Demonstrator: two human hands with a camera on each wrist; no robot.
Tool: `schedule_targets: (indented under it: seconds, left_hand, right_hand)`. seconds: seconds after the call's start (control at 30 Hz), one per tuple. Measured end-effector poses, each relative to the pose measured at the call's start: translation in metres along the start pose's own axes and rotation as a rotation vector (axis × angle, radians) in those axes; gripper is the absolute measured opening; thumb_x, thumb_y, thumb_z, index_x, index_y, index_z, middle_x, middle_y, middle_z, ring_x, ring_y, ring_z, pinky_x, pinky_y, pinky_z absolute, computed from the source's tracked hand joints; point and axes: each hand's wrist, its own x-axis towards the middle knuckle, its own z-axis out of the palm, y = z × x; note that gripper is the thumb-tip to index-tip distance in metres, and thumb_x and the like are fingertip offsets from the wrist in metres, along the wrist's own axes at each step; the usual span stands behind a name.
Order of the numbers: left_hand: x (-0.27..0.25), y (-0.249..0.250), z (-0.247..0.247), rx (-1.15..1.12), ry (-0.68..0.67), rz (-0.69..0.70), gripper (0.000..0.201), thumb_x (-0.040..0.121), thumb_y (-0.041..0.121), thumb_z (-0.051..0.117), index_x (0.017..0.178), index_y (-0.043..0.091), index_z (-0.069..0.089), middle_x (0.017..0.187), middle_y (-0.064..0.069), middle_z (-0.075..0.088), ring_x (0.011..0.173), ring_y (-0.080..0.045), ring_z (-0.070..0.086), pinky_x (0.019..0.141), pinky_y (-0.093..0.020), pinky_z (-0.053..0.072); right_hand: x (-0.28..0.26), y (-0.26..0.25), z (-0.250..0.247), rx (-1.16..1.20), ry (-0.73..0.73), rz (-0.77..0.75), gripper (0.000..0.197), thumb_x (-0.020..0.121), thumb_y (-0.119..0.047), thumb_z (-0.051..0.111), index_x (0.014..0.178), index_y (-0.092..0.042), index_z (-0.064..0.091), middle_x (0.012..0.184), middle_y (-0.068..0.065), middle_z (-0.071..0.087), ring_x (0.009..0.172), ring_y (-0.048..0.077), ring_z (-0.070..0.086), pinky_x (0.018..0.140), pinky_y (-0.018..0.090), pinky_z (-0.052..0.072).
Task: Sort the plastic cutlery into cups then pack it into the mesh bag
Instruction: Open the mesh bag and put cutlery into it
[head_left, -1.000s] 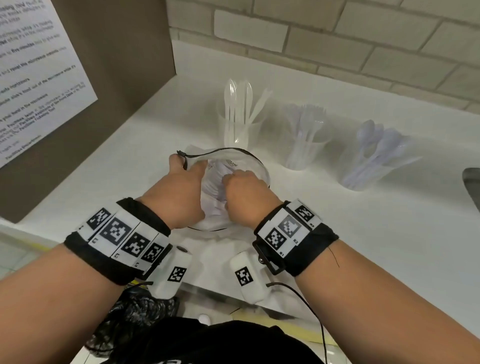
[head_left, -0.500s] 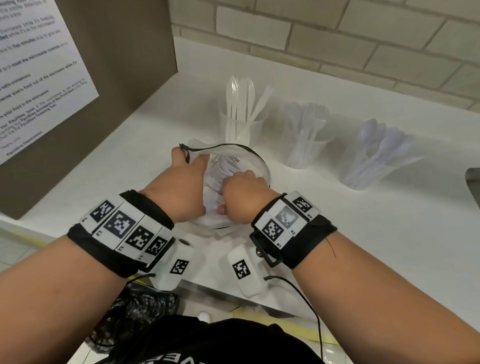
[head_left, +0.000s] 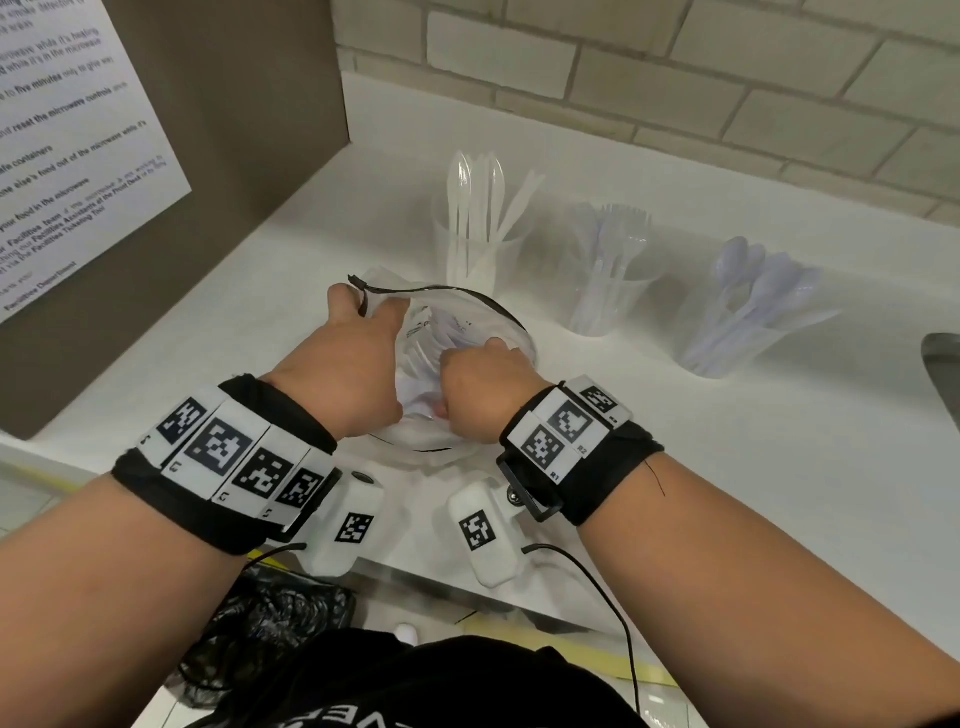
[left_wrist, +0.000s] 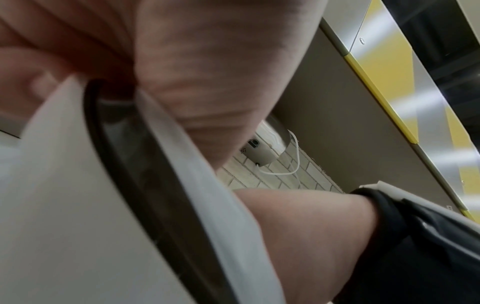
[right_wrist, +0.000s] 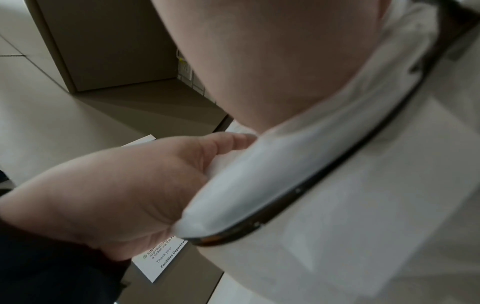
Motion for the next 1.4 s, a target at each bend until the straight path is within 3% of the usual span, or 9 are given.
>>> schedule_targets:
  seconds: [0.13,0.23,0.4,0.63,0.83,0.93,1.17,1.3,1.4]
  left_hand:
    - [0.002,-0.005,0.000,0.011,-0.033,-0.007,0.089,0.073,0.030,0.073,0.145,0.028,0.022,0.139,-0.016,0.015,0.074,-0.029,0.061,0.069,-0.031,0.048]
    - [0.005,-0.009,0.002,0.004,-0.018,-0.016,0.082,0.072,0.032,0.069,0.141,0.031,0.025,0.135,-0.013,0.020,0.094,-0.034,0.062,0.072,-0.033,0.051]
    - [0.004,-0.006,-0.002,-0.053,0.038,-0.030,0.090,0.071,0.021,0.074,0.146,0.032,0.024,0.142,-0.011,0.015,0.058,-0.019,0.051,0.067,-0.027,0.040]
    - [0.002,-0.003,-0.004,-0.041,0.014,-0.038,0.091,0.072,0.015,0.071,0.146,0.033,0.021,0.143,-0.012,0.015,0.068,-0.028,0.057,0.064,-0.028,0.041]
    - [0.005,-0.007,-0.009,-0.043,0.025,-0.075,0.088,0.072,0.010,0.067,0.145,0.036,0.024,0.139,-0.012,0.018,0.070,-0.028,0.060,0.065,-0.029,0.044]
    - [0.005,-0.002,-0.006,-0.056,0.042,-0.049,0.089,0.074,0.010,0.068,0.145,0.035,0.021,0.140,-0.012,0.021,0.068,-0.027,0.055,0.065,-0.028,0.041]
    - [0.011,-0.009,-0.009,-0.026,0.026,-0.076,0.082,0.073,0.012,0.061,0.143,0.039,0.028,0.127,-0.013,0.029,0.079,-0.029,0.061,0.064,-0.030,0.049]
    - [0.013,-0.009,-0.013,-0.032,0.070,-0.121,0.074,0.081,0.004,0.050,0.146,0.033,0.029,0.139,-0.012,0.023,0.079,-0.027,0.059,0.069,-0.030,0.047]
    - [0.018,-0.008,-0.015,-0.039,0.070,-0.137,0.070,0.084,0.001,0.046,0.146,0.030,0.033,0.144,-0.010,0.022,0.087,-0.026,0.056,0.074,-0.030,0.046]
  right_hand:
    - [0.002,0.002,0.002,0.039,0.011,0.005,0.033,0.095,-0.033,0.047,0.117,-0.008,0.051,0.115,0.009,0.059,0.116,0.032,0.049,0.091,0.039,0.040]
    - [0.004,0.002,0.001,0.069,0.070,0.006,0.034,0.093,-0.035,0.051,0.112,-0.006,0.055,0.103,0.007,0.062,0.100,0.028,0.061,0.077,0.032,0.044]
    - [0.008,0.006,0.000,0.136,0.112,0.026,0.049,0.091,-0.045,0.052,0.122,-0.006,0.053,0.118,0.009,0.061,0.108,0.027,0.059,0.085,0.033,0.045]
    - [0.009,0.001,0.006,0.159,0.112,0.104,0.052,0.088,-0.051,0.051,0.122,-0.013,0.051,0.113,0.006,0.064,0.109,0.030,0.058,0.099,0.046,0.037]
    - [0.009,0.008,0.000,0.315,0.092,0.048,0.050,0.088,-0.045,0.053,0.121,-0.007,0.053,0.112,0.008,0.061,0.102,0.028,0.059,0.089,0.039,0.050]
    - [0.009,0.011,-0.001,0.359,0.075,0.031,0.045,0.084,-0.045,0.059,0.111,-0.008,0.054,0.097,0.005,0.058,0.096,0.028,0.060,0.084,0.037,0.051]
    - [0.004,0.011,-0.005,0.277,0.121,0.011,0.048,0.089,-0.046,0.054,0.113,-0.004,0.053,0.106,0.009,0.060,0.098,0.027,0.059,0.081,0.031,0.047]
    - [0.002,0.013,-0.008,0.281,0.185,0.032,0.032,0.088,-0.041,0.059,0.091,-0.010,0.049,0.087,0.003,0.051,0.090,0.024,0.060,0.069,0.028,0.040]
    - [-0.001,0.019,-0.013,0.310,0.144,0.021,0.035,0.089,-0.041,0.058,0.094,-0.008,0.051,0.087,0.002,0.048,0.082,0.020,0.050,0.068,0.026,0.036]
